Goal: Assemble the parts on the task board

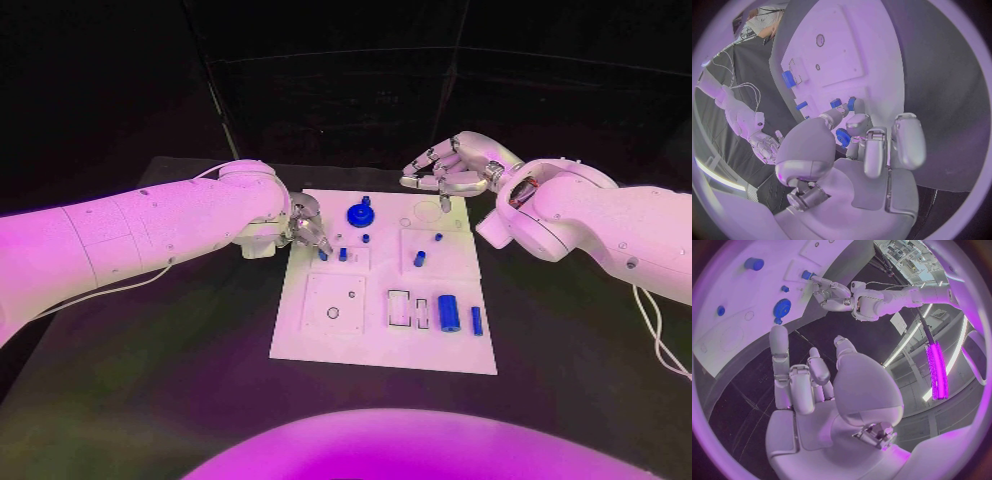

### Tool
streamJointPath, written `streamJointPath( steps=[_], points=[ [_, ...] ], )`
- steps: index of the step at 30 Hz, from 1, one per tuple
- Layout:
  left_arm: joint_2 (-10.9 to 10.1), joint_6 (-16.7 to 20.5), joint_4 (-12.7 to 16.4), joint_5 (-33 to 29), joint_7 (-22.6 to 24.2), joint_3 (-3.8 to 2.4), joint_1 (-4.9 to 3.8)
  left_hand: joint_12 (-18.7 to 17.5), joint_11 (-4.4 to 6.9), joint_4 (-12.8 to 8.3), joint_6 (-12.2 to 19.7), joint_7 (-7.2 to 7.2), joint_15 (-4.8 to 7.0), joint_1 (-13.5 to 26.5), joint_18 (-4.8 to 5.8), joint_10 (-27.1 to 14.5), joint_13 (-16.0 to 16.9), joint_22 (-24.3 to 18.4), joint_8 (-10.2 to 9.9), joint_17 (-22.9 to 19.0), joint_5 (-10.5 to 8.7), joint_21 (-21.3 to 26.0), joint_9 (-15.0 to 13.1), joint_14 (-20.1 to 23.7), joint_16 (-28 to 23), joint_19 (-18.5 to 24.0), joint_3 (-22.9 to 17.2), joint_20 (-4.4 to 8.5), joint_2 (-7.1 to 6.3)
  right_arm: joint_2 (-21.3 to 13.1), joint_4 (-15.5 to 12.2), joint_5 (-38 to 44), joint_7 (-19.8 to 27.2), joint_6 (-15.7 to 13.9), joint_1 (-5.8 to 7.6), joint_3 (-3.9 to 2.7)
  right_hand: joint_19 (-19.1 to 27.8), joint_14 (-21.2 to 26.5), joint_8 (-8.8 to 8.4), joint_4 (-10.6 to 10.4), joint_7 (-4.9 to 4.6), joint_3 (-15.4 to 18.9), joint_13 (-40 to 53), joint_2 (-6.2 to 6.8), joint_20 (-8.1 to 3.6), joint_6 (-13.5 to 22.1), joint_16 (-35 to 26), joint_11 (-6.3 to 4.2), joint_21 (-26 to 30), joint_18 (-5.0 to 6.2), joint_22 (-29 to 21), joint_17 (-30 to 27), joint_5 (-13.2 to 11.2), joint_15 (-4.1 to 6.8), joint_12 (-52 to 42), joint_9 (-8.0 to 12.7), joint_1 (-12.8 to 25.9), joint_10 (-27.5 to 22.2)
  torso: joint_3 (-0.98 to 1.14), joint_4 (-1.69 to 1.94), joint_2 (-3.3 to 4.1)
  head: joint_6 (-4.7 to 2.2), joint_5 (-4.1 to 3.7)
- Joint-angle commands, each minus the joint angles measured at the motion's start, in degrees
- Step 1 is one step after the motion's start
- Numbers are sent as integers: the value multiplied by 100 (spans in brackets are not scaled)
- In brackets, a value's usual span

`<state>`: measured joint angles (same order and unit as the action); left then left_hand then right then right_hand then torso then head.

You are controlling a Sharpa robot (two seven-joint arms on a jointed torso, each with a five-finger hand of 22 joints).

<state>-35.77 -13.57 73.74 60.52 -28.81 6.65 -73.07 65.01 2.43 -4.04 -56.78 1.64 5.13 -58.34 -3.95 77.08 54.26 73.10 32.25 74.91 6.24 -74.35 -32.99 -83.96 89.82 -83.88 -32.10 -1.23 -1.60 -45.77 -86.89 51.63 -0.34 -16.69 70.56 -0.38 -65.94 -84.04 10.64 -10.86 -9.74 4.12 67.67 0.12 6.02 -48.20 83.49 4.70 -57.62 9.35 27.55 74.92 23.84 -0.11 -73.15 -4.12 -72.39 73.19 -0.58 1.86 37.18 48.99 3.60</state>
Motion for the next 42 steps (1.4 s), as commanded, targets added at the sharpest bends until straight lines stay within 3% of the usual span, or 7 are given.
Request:
streamJointPath(
  steps=[1,10,27,32,38,41,42],
  points=[
    [12,46,-14,34,-29,14,17,41,1,108,-31,-12,39,96,-14,13,13,6,17,1509,-26,-28,6,-604,18,-26,227,35,-30,6,2,-18,45,26,10,-4,-21,-320,37,-10,-6,9,-1,10,-4,43,-26,5,37,85,-7,224,38,2,-37,6,-49,-44,-2,1,1,-3,-5],
    [23,232,-58,13,-22,14,18,33,1,483,-81,-10,47,264,-15,-24,9,6,-37,1509,-37,-7,44,-604,18,-29,1172,51,-105,11,13,-19,50,25,10,-4,-19,-319,38,-12,-6,12,-7,9,-4,43,-29,5,41,86,-13,218,39,2,-33,6,-49,-48,3,4,-4,-7,-12],
    [-35,544,-3,-74,16,12,20,31,-9,779,-109,2,42,306,-20,-37,14,-5,-80,1509,-39,21,76,-604,18,-28,1806,50,-59,4,18,-20,60,12,10,-4,-19,-319,38,-12,-6,12,-7,9,-4,43,-29,5,41,86,-13,218,39,2,-33,6,-49,-48,-8,2,4,-28,-42],
    [-100,1016,63,-385,209,7,19,-353,-53,971,34,55,17,399,-44,-295,-497,-111,-181,1509,-49,135,126,-604,18,12,2176,34,-130,4,27,-20,64,10,9,-4,-19,-319,38,-12,-6,12,-7,9,-4,43,-29,5,41,86,-13,218,39,2,-33,6,-49,-48,-6,13,-2,-29,-57],
    [-179,1500,128,-704,484,2,15,-806,-113,1170,187,127,-27,346,-75,-587,-1087,-244,-301,1509,-82,280,209,-604,18,64,2524,-3,-115,7,34,-20,65,9,9,-4,-14,-317,39,-20,-7,20,-15,8,-4,46,-33,5,49,88,-27,212,41,2,-28,6,-49,-54,-4,3,3,-26,-62],
    [-228,1811,150,-901,835,0,10,-1311,-208,1218,390,224,-97,146,-186,-980,-1720,-755,-433,1264,-66,808,312,-535,-131,279,2690,-62,-67,4,37,-20,63,7,9,-4,-14,-317,39,-20,-7,20,-15,8,-4,46,-33,5,49,88,-27,212,41,2,-28,6,-49,-54,-3,6,0,-23,-78],
    [-239,1886,148,-1020,1031,0,7,-1424,-255,1199,490,273,-135,21,-264,-1129,-1825,-1127,-479,985,-40,1199,354,-445,-310,452,2715,-92,-35,3,38,-20,62,6,9,-4,-14,-317,39,-20,-7,20,-15,8,-4,46,-33,5,49,88,-27,212,41,2,-28,6,-49,-54,-1,8,-1,-24,-82]
  ],
)
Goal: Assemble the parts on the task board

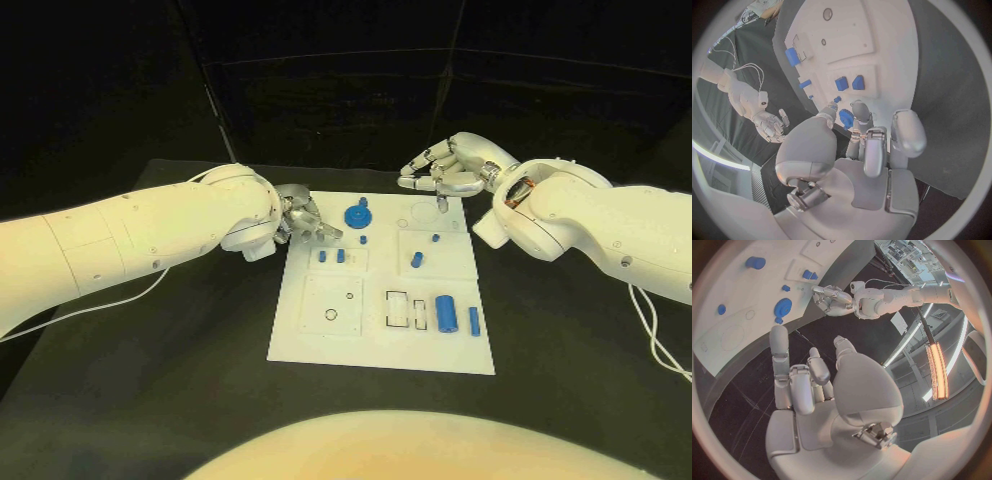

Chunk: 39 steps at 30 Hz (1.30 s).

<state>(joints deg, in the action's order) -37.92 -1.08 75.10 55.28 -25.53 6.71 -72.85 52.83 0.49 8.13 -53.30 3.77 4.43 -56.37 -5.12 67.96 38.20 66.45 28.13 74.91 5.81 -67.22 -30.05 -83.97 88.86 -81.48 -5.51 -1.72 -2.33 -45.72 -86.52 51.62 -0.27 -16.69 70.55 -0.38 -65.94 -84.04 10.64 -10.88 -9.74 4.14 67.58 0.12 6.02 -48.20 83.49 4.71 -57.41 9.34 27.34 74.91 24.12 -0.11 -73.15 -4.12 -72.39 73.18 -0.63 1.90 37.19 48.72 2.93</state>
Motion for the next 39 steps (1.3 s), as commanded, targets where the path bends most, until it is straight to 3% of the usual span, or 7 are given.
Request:
streamJointPath(
  steps=[1,4,6,10,14,26,39],
  points=[
    [-33,699,6,-655,975,-5,-19,-290,-103,-55,250,122,-106,-312,-237,-377,-265,-928,-114,587,47,982,99,-297,-483,446,59,-82,74,-3,3,-19,54,6,10,-3,-14,-317,39,-18,-7,18,-6,8,-4,46,-33,5,28,89,-5,213,13,2,-28,6,-49,-54,6,6,-1,0,-17],
    [-39,806,7,-896,1567,-4,-25,-745,-324,-179,599,330,-319,-754,-488,-1209,-525,-2349,-277,-970,114,2622,274,502,-1709,1304,87,-235,169,-3,8,-19,53,4,10,-3,-14,-317,39,-18,-7,18,-6,8,-4,46,-33,5,28,89,-5,213,13,2,-28,6,-49,-54,8,4,-3,-10,-29],
    [-17,887,2,-976,2004,-2,-27,-1043,-448,-382,740,442,-411,-1168,-481,-1622,-732,-2536,-370,-1860,119,2918,393,1044,-2488,1479,25,-337,187,-3,14,-19,53,3,10,-3,-14,-317,39,-18,-7,18,-6,8,-4,46,-33,5,28,89,-5,213,13,2,-28,6,-49,-54,5,8,-2,-17,-37],
    [82,1017,-46,-782,2600,5,-23,-1558,-572,-714,828,546,-537,-1804,-514,-1949,-1207,-2832,-561,-2754,120,3333,669,1609,-3283,1619,-203,-471,239,3,22,-19,54,2,10,-3,-14,-317,39,-18,-7,18,-6,8,-4,46,-33,5,28,89,-5,213,13,2,-28,6,-49,-54,6,3,0,-29,-33],
    [191,1012,-111,-154,2840,51,-11,-2033,-554,-972,722,519,-524,-2186,-557,-1848,-1750,-2858,-909,-2067,125,3276,1074,1056,-2516,1307,-628,-452,261,16,28,-19,56,8,10,-3,-16,-318,39,-24,-8,23,-4,5,-4,48,-33,6,26,88,-1,215,16,2,-29,7,-51,-54,1,-7,2,-51,-31],
    [579,914,-547,1793,2937,239,6,-2630,-565,-1061,360,454,-505,-1910,-537,-1714,-2566,-2796,-1434,-1685,-25,3156,1727,778,-1867,1074,-660,-468,-341,27,32,-19,50,2,10,-3,-18,-320,40,-26,-7,24,-2,3,-4,49,-27,6,24,87,2,225,18,2,-31,7,-53,-52,-1,-4,9,-72,-45],
    [934,705,-1006,2390,2933,292,41,-2763,-504,-1109,56,392,-393,-1999,-313,-1624,-2983,-1489,-1622,-886,-30,1662,2074,67,-1037,235,-358,-358,-272,64,47,-19,53,11,10,-3,-24,-322,41,-28,-8,24,2,-4,-4,51,-23,5,17,85,15,234,23,2,-35,7,-60,-48,2,-7,3,-53,-43]
  ],
)
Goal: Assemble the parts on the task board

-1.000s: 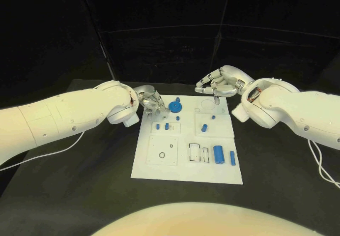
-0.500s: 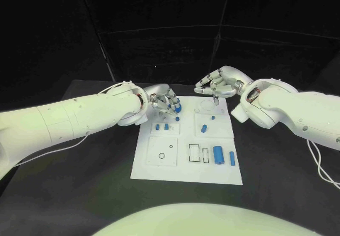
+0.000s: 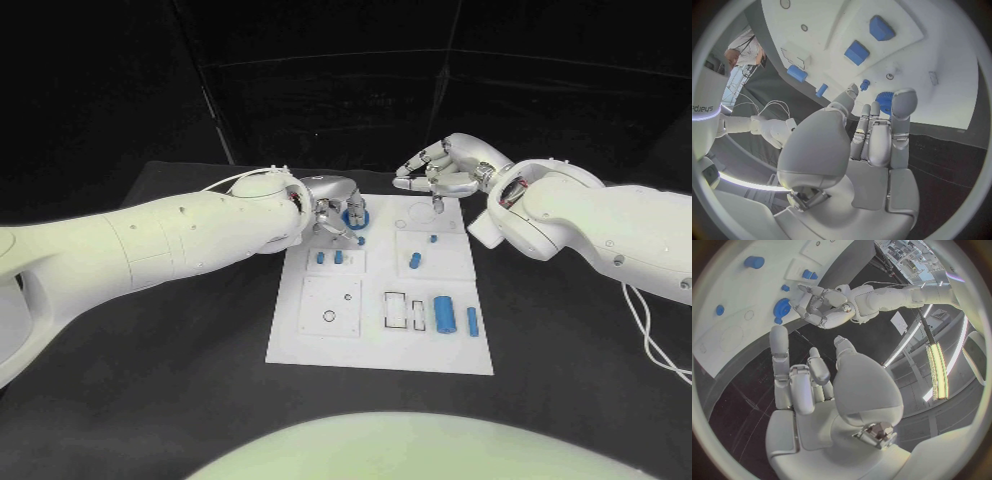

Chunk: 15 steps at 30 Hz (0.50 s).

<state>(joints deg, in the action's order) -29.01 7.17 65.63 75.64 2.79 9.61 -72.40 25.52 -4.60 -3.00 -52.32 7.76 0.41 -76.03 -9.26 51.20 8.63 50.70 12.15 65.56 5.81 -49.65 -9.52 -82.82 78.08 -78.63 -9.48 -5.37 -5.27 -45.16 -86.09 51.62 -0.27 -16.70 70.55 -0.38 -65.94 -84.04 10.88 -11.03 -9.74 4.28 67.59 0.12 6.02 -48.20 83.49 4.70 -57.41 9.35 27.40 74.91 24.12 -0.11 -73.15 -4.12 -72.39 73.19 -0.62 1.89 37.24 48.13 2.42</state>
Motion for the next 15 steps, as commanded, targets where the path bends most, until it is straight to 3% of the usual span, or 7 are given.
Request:
streamJointPath(
  steps=[1,15],
  points=[
    [68,-130,-91,362,106,2,-4,-41,10,-1,-59,-11,16,-43,108,69,-49,128,-33,71,-30,-141,38,-73,62,-78,42,15,35,12,5,-19,53,12,10,-4,-24,-322,17,-13,-7,9,1,-4,-4,51,-23,5,17,85,9,234,23,2,-35,7,-60,-49,1,-3,-3,8,7],
    [340,-381,-403,388,133,23,-2,-162,65,-56,-344,-75,67,-143,165,406,-255,444,-67,122,-18,-467,160,-201,145,-251,-83,72,198,50,20,-19,53,19,10,-4,-24,-322,17,-13,-7,9,1,-4,-4,51,-23,5,17,85,9,234,23,2,-35,7,-60,-49,0,-1,-5,16,-13]
  ],
)
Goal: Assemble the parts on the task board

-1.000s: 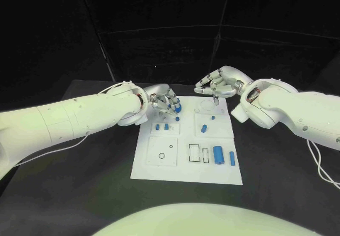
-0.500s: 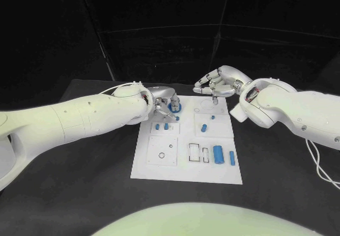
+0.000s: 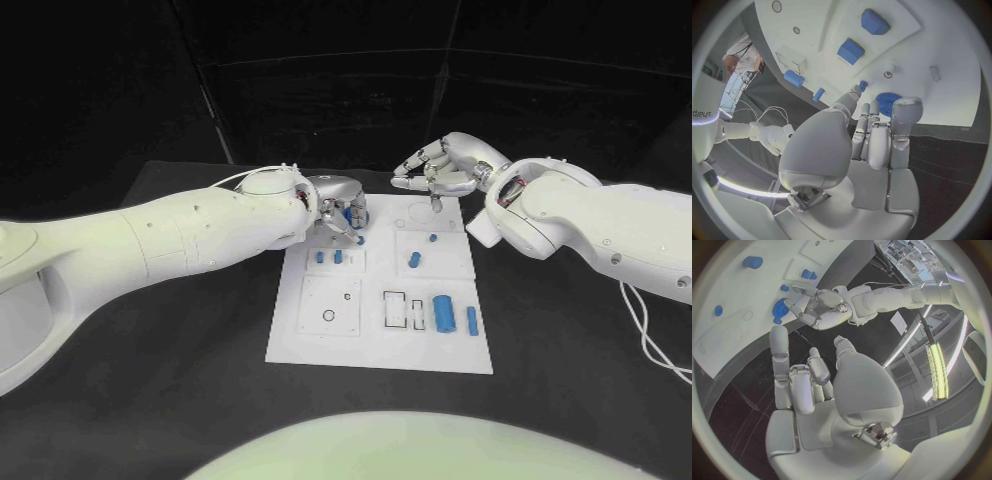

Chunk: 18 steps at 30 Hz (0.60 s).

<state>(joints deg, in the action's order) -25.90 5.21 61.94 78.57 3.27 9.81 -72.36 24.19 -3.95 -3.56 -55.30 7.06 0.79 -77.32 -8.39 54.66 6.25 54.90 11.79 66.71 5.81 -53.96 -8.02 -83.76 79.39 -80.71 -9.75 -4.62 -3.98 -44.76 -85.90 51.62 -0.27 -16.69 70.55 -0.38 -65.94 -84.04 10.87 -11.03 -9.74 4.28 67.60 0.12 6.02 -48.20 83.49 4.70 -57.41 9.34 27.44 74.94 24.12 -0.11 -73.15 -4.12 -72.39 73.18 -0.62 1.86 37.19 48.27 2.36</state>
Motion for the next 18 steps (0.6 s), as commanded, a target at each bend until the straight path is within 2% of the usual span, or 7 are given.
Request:
streamJointPath(
  steps=[1,7,18],
  points=[
    [43,-203,-48,96,77,5,-6,-35,2,-4,-57,-6,29,-19,81,78,-24,35,-32,6,-18,-46,13,-109,15,-47,-66,-2,75,11,1,-19,53,19,10,-4,-24,-322,18,-13,-7,9,1,-4,-4,51,-23,5,17,85,6,231,23,2,-35,7,-60,-48,0,-1,1,1,-3],
    [121,-395,-131,204,0,11,-4,-113,18,-42,-176,-36,48,-55,86,175,-93,76,-29,-14,-14,-78,40,-118,20,-62,-176,13,112,18,-12,-19,50,19,10,-4,-23,-322,19,-16,-7,9,5,-13,-5,52,-23,5,20,86,-1,231,27,2,-38,7,-69,-45,0,3,8,7,-17],
    [199,-603,-191,244,-101,17,26,-164,26,-66,-210,-39,59,-62,88,229,-134,93,-48,-26,-20,-86,66,-120,22,-64,-255,26,123,33,-14,-19,49,23,10,-4,-23,-322,19,-16,-7,9,5,-13,-5,52,-23,5,20,86,-1,231,27,2,-38,7,-69,-45,-1,5,3,47,-12]
  ],
)
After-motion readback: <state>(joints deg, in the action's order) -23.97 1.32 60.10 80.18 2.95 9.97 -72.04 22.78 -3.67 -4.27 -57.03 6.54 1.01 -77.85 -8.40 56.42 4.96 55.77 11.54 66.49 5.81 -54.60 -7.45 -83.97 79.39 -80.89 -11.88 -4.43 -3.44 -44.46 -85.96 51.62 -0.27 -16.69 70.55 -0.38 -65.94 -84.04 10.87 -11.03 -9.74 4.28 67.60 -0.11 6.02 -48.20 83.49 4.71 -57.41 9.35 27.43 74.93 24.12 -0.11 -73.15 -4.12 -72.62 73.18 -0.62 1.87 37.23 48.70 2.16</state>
